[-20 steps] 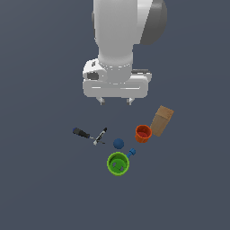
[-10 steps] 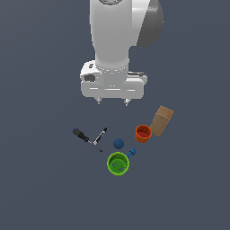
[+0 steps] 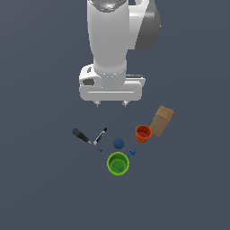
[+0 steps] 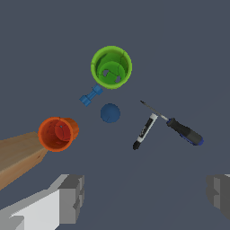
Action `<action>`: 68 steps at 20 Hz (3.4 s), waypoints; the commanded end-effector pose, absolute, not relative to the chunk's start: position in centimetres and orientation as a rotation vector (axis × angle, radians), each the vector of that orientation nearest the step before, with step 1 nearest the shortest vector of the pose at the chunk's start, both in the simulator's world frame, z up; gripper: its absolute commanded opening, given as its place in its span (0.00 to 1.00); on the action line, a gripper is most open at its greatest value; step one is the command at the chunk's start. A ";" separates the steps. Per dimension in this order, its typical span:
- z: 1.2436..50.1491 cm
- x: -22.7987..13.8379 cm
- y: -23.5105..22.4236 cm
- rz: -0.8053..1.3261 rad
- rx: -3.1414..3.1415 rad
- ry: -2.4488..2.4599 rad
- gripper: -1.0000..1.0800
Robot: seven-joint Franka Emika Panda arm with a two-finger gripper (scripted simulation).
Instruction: Pick up a designated object from a clutter of objects.
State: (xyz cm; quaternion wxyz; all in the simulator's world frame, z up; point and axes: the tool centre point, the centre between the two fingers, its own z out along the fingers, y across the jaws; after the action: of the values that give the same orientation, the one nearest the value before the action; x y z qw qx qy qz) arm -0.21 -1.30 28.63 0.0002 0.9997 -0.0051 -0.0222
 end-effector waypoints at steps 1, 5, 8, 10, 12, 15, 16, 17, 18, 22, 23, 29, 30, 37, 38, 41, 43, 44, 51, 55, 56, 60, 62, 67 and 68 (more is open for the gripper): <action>28.1 -0.1 -1.6 -0.069 3.141 0.026 0.96; 27.0 0.2 -2.3 -0.065 3.141 0.118 0.96; 26.0 0.4 -3.0 -0.061 3.137 0.204 0.96; 25.2 0.6 -3.5 -0.059 3.133 0.269 0.96; 24.4 0.7 -4.0 -0.056 3.128 0.334 0.96; 23.2 0.9 -4.7 -0.052 3.117 0.432 0.96; 22.8 0.9 -5.0 -0.051 3.113 0.464 0.96; 22.4 1.0 -5.3 -0.049 3.108 0.497 0.96; 22.0 1.0 -5.5 -0.048 3.103 0.529 0.96; 20.4 1.1 -6.5 -0.042 3.079 0.658 0.96; 20.0 1.1 -6.8 -0.041 3.072 0.690 0.96; 17.7 1.1 -8.3 -0.033 3.024 0.880 0.96; 17.3 1.1 -8.6 -0.031 3.015 0.911 0.96; 14.5 0.8 -10.3 -0.022 2.940 1.127 0.96; 14.1 0.8 -10.6 -0.021 2.928 1.157 0.96; 13.0 0.6 -11.3 -0.017 2.890 1.247 0.96; 12.2 0.5 -11.8 -0.014 2.863 1.307 0.96; 11.8 0.4 -12.1 -0.013 2.849 1.336 0.96; 9.3 -0.2 -13.6 -0.006 2.751 1.522 0.96; 8.3 -0.5 -14.2 -0.003 2.708 1.596 0.96; 8.1 -0.6 -14.4 -0.002 2.698 1.611 0.96; 7.5 -0.8 -14.7 -0.001 2.670 1.656 0.96; 7.3 -0.9 -14.8 0.000 2.661 1.670 0.96; 7.2 -0.9 -14.9 -0.001 2.657 1.676 0.96; 7.1 -0.9 -14.9 -0.001 2.657 1.676 0.96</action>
State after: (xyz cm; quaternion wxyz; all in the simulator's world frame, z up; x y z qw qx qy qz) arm -0.95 -14.93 7.15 -0.0002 0.8459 0.5334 -0.0003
